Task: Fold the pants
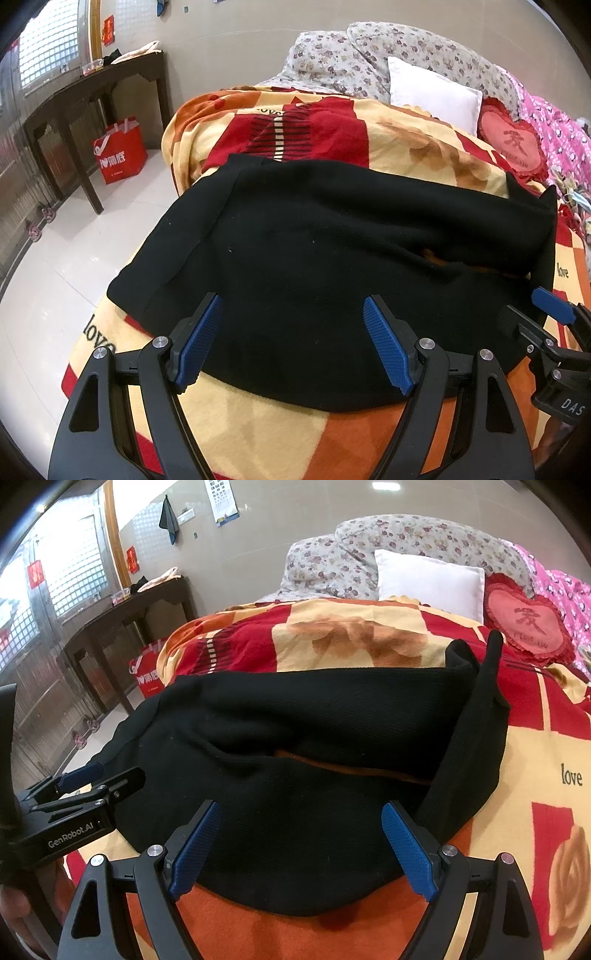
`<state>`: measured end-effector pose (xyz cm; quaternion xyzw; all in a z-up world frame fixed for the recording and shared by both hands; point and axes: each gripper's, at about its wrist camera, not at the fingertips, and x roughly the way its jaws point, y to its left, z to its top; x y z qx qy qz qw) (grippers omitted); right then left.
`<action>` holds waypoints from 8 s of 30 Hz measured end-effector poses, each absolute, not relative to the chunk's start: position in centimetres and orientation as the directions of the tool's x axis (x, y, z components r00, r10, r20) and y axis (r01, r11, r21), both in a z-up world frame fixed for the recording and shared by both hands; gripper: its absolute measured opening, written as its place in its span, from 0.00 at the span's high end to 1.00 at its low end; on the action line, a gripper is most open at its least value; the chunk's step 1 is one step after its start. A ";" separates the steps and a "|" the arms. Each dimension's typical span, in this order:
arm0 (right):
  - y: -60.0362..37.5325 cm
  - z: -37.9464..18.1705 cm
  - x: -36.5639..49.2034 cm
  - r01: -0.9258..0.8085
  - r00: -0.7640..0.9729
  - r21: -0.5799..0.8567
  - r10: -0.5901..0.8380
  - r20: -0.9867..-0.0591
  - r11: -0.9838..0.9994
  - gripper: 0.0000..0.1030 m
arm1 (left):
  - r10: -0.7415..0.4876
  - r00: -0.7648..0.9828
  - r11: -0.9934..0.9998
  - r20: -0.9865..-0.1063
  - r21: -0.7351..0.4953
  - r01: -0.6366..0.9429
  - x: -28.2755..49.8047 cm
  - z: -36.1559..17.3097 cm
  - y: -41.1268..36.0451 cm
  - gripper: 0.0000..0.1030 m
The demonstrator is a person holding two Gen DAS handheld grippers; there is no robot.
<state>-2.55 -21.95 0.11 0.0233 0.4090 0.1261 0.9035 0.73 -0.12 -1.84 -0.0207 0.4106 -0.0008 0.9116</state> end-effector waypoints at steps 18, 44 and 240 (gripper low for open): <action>-20.5 0.1 -2.7 -0.221 0.624 0.139 0.250 -0.740 0.965 0.15 | 0.000 0.675 0.998 -0.738 -0.044 -0.048 0.4 -1.3 1.1 0.23; -19.6 -0.5 -2.3 -0.228 0.605 0.143 0.255 -0.754 0.963 0.15 | 0.007 0.652 0.994 -0.758 -0.066 -0.087 0.3 -1.9 3.4 0.23; -39.9 -4.0 -5.3 0.105 0.637 0.662 0.460 -0.618 0.742 0.69 | -0.696 0.311 0.638 -0.647 -0.756 -0.145 -3.0 -4.6 1.1 0.32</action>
